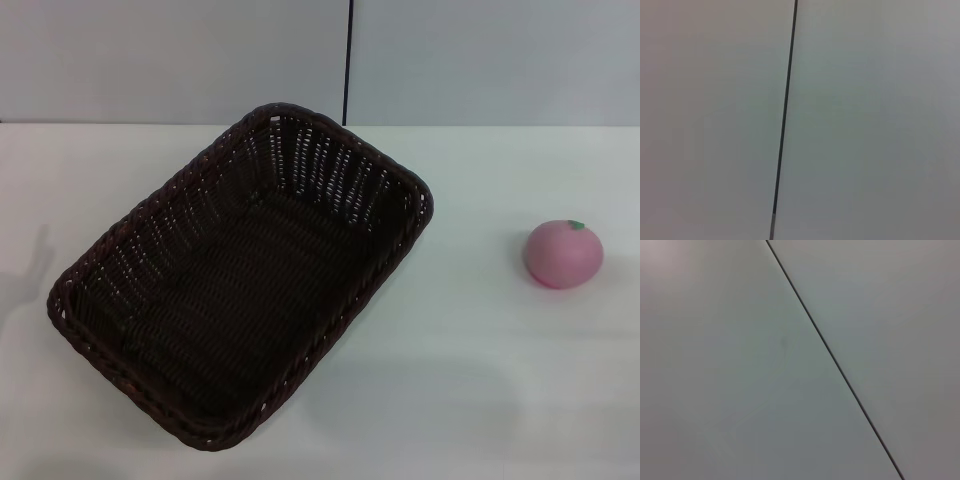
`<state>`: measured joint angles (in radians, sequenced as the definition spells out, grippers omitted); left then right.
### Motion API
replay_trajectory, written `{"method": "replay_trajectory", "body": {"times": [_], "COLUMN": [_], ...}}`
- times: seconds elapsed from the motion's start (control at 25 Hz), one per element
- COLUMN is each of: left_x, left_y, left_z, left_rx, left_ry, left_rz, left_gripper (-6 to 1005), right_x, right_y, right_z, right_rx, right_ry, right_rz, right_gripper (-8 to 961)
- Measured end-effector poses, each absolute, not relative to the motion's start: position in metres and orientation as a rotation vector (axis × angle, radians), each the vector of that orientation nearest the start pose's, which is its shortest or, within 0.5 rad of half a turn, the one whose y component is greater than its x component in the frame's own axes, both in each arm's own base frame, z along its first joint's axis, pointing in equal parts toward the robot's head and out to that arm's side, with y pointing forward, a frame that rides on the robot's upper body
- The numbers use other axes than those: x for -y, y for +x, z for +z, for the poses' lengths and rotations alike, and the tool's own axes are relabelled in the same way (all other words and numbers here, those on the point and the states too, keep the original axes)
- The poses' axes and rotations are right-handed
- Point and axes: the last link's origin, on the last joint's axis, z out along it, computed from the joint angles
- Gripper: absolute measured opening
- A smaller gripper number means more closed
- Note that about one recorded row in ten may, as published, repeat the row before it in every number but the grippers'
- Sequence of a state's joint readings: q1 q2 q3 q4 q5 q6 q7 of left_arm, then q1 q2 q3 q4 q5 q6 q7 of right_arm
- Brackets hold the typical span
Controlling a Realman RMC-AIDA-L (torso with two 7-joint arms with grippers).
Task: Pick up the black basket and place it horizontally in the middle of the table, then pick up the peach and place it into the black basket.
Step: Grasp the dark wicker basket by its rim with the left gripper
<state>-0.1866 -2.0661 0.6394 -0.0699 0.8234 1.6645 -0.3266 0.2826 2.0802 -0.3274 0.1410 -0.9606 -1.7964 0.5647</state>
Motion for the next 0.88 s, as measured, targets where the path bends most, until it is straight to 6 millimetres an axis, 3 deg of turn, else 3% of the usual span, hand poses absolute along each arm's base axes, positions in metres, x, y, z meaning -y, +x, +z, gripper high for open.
{"method": "replay_trajectory", "body": {"times": [0.36,0.6,0.72,0.76,0.88], "left_x": [-0.207,-0.228,-0.248,-0.248,-0.262], "left_y": [-0.377,-0.373,-0.347,-0.347,-0.317], "left_z": [0.038,0.077,0.109,0.109,0.127], "left_rx": [0.555,0.585,0.605,0.605,0.639], "left_ry": [-1.484,-1.791,-2.068,-2.068,-2.269], "left_rz": [-0.932,-0.996,-0.958,-0.958,-0.796], "left_gripper": [810,808,807,807,806], "right_x": [-0.234,-0.229,-0.228,-0.228,-0.227], "right_y": [0.343,0.347,0.348,0.348,0.347], "right_z": [0.039,0.041,0.044,0.044,0.048], "right_rx": [-0.598,-0.601,-0.586,-0.586,-0.558], "right_ry": [-1.198,-1.191,-1.185,-1.185,-1.178], "right_rz": [1.262,1.247,1.245,1.245,1.251], "right_gripper": [717,717,717,717,716]}}
